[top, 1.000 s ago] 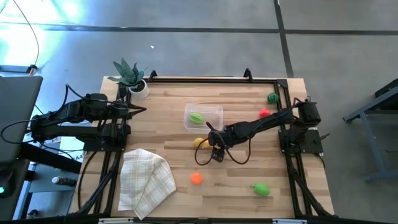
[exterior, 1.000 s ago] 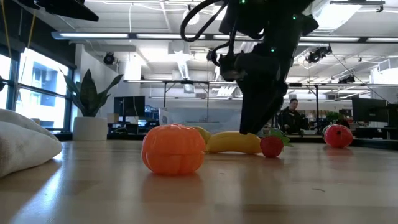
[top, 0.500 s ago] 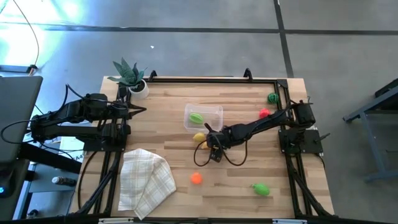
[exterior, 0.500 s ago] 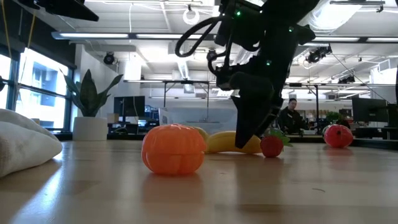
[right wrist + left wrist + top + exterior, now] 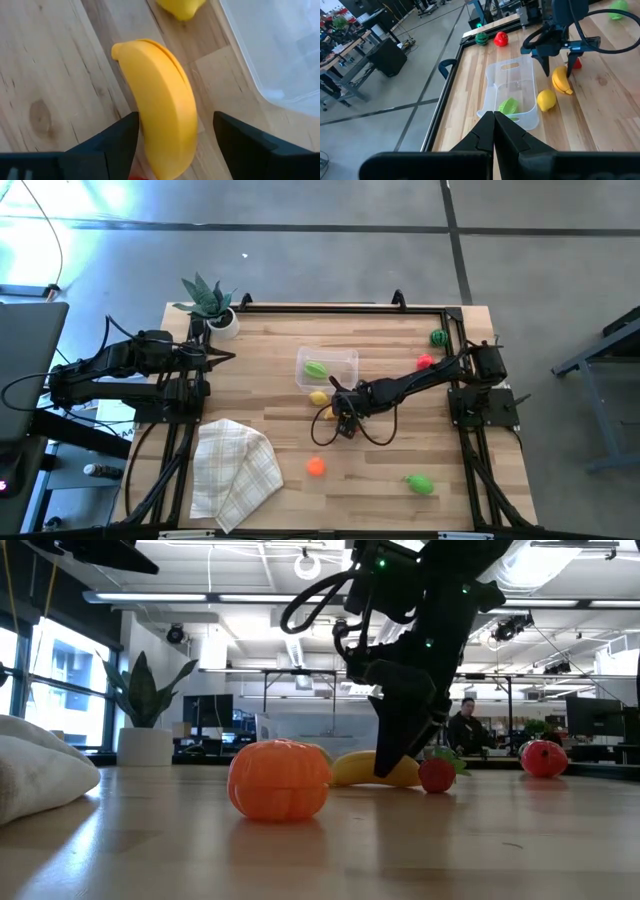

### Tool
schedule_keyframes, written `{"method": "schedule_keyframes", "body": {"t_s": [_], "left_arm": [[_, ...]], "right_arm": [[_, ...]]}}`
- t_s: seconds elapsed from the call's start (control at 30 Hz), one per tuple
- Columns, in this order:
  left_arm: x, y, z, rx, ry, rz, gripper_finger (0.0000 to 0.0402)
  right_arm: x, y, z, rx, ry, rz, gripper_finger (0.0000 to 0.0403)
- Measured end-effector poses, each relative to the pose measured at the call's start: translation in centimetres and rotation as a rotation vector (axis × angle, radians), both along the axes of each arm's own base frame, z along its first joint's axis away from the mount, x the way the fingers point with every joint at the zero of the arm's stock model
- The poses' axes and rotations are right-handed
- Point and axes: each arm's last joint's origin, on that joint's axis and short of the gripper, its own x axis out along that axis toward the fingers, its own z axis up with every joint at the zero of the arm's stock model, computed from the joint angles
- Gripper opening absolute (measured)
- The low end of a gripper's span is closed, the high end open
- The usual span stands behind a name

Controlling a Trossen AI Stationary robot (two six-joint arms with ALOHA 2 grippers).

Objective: Pick and placing Produce into tupperware
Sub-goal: Put the banana into the transparent bin

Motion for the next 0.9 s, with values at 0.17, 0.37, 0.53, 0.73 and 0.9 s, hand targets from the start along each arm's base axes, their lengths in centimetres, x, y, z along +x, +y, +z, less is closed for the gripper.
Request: {"method": "schedule_keyframes", "body": {"t_s": [0.17, 0.37, 0.53, 0.73, 0.9], "left_arm": [[0.0, 0.0, 0.0, 0.0, 0.0, 0.0, 0.0001], [0.0, 0.0, 0.0, 0.0, 0.0, 0.0, 0.0001], [0.0, 0.0, 0.0, 0.0, 0.0, 0.0, 0.0001], [0.0, 0.0, 0.0, 0.0, 0.0, 0.0, 0.0001], [0.0, 0.0, 0.0, 0.0, 0.0, 0.0, 0.0001]], "right_arm": [[0.0, 0.0, 0.0, 0.003, 0.001, -0.003, 0.0223], [-0.3, 0.0, -1.7, 0.05, -0.003, -0.019, 0.0219], [-0.4, 0.2, -1.7, 0.037, -0.018, -0.028, 0.0213], [-0.2, 0.2, -1.6, 0.037, -0.017, -0.023, 0.0208], [-0.2, 0.2, -1.6, 0.03, -0.019, -0.013, 0.0208]]}}
